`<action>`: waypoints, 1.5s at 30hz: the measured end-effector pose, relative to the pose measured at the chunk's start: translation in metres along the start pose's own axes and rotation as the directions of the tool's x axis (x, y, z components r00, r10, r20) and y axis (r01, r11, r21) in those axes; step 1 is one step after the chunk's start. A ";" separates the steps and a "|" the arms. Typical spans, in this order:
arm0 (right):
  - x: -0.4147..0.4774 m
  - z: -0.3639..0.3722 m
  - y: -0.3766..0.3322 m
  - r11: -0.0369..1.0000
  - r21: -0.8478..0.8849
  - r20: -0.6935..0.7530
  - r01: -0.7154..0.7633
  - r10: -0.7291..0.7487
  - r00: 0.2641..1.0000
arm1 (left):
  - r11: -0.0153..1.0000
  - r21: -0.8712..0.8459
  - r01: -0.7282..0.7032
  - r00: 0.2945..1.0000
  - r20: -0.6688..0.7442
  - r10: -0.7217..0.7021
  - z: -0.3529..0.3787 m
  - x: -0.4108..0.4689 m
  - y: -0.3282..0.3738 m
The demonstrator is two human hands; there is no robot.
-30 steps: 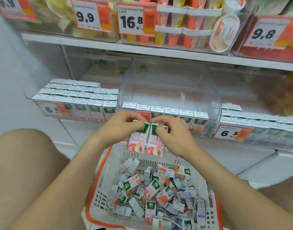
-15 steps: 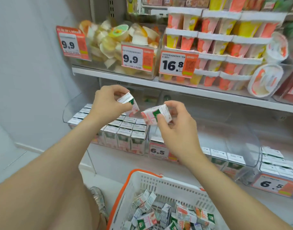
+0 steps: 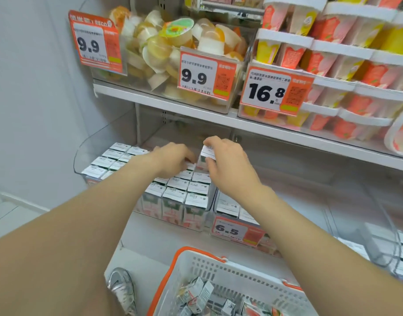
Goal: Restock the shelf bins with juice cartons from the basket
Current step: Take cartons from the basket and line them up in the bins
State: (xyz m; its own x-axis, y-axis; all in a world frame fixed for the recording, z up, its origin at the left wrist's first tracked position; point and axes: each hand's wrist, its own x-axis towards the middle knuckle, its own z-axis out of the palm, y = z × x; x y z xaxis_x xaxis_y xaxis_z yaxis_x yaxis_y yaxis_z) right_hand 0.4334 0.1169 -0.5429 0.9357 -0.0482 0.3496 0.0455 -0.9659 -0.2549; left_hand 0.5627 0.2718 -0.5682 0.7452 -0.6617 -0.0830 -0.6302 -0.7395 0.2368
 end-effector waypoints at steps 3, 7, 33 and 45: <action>0.018 0.003 -0.004 0.982 -0.187 0.126 -0.031 0.055 0.990 | 0.999 -0.041 0.032 0.996 0.084 -0.029 -0.001 0.002 -0.001; 0.038 -0.002 -0.013 0.954 -0.297 0.307 0.023 0.073 0.949 | 0.996 -0.068 0.065 0.991 0.125 -0.056 0.001 -0.001 -0.010; -0.209 -0.023 0.000 0.993 0.020 0.246 -0.117 0.109 0.963 | 0.995 0.006 -0.102 0.863 0.497 0.086 0.044 -0.163 0.140; -0.288 0.065 0.122 0.916 -0.150 0.587 -0.373 0.386 0.712 | 0.995 0.052 -0.081 0.805 0.593 0.035 0.228 -0.140 0.150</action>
State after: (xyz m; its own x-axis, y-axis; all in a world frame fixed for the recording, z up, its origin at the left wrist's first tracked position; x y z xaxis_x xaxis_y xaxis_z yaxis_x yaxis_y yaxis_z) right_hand 0.1923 0.0295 -0.7330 0.8890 -0.2579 -0.3783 -0.3596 -0.9048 -0.2283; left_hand 0.3142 0.2258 -0.7416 0.4486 -0.6317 -0.6322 -0.6991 -0.6887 0.1921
